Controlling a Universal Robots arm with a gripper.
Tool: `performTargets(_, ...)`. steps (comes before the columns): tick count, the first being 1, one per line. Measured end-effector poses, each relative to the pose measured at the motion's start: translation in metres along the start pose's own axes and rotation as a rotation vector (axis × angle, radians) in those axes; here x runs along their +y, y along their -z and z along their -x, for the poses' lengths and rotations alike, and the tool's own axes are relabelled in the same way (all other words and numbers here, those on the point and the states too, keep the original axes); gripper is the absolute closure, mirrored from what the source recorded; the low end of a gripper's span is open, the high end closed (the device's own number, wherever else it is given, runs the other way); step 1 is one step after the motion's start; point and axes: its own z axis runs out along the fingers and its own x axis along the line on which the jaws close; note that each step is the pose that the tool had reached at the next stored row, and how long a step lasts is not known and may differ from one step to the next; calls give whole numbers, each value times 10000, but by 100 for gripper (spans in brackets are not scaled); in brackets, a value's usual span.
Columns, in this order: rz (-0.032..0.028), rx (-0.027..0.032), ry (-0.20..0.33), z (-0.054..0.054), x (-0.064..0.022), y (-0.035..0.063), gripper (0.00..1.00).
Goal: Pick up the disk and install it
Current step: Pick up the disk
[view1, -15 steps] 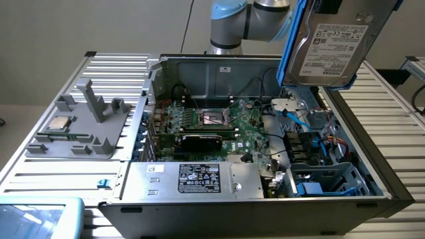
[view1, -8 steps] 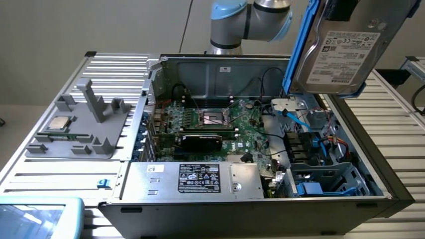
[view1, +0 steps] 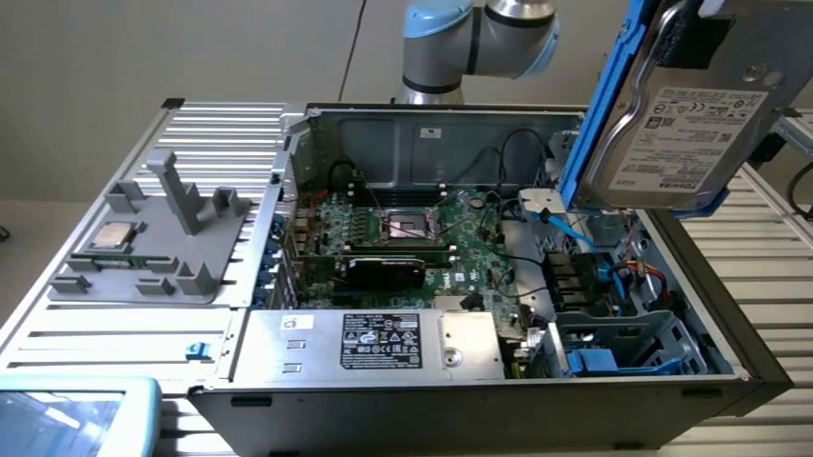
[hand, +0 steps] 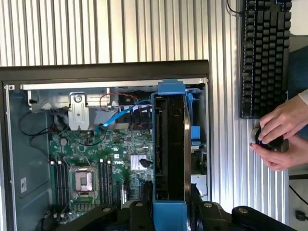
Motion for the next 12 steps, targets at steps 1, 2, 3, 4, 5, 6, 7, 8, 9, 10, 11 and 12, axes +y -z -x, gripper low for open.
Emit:
performTargets(1,-37,2,1,42,10,-10,63)
performTargets(2,-80,3,2,81,18,-20,63)
performTargets(3,-126,2,2,122,27,-29,63)
performTargets(4,-169,2,2,161,36,-40,63)
performTargets(5,-196,7,3,197,49,-53,63)
performTargets(6,-199,15,3,222,67,-69,63)
performTargets(7,-201,28,3,240,88,-82,63)
performTargets(8,-202,45,4,258,110,-96,63)
performTargets(9,-206,65,5,280,129,-111,63)
performTargets(10,-211,84,6,301,145,-124,63)
performTargets(11,-219,103,7,325,160,-137,63)
performTargets(12,-227,121,8,350,175,-150,63)
